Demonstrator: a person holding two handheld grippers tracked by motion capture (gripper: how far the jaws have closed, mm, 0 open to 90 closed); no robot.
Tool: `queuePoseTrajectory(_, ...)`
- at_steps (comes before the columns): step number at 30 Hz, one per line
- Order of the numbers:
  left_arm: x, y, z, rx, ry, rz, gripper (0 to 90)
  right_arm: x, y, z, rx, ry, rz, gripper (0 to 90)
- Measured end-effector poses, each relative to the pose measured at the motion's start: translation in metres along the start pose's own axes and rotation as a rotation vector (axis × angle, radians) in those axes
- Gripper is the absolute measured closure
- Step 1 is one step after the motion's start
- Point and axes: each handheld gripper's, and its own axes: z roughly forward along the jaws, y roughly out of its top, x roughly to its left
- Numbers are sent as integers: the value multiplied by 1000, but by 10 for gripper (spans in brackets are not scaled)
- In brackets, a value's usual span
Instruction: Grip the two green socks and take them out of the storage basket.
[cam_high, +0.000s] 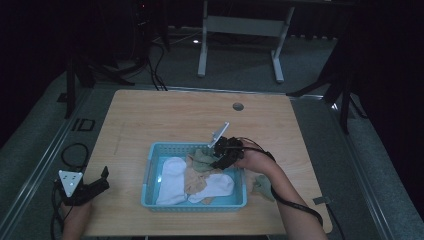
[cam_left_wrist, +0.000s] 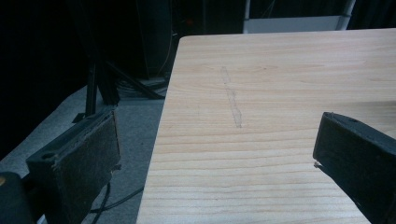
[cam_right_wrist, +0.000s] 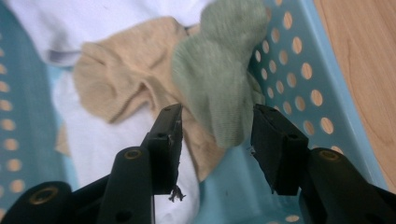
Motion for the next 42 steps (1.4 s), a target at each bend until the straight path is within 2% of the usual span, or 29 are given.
queuePoseTrajectory(6, 0, 0, 0, 1, -1, 0, 4, -6, 2, 11, 13, 5, 25, 523)
queuePoseTrajectory(12, 0, 0, 0, 0, -1, -4, 4, -6, 5, 22, 37, -8, 14, 536)
queuePoseTrajectory(15, 0, 0, 0, 1, -2, -6, 4, -5, 7, 26, 45, -5, 0, 625)
queuePoseTrajectory(19, 0, 0, 0, 0, -2, -6, 4, -2, 7, 28, 50, -5, -29, 824)
queuePoseTrajectory(21, 1, 0, 0, 1, -2, -6, 4, -1, 6, 28, 43, -5, -36, 848)
queuePoseTrajectory(25, 0, 0, 0, 1, 0, -6, 4, 1, 5, 23, 37, 19, -47, 852)
queuePoseTrajectory(34, 0, 0, 0, 2, 2, -2, 4, 6, 4, 3, 15, 21, -71, 854)
queuePoseTrajectory(42, 0, 0, 0, 4, 2, -3, 4, 15, 3, -26, -34, 14, -94, 855)
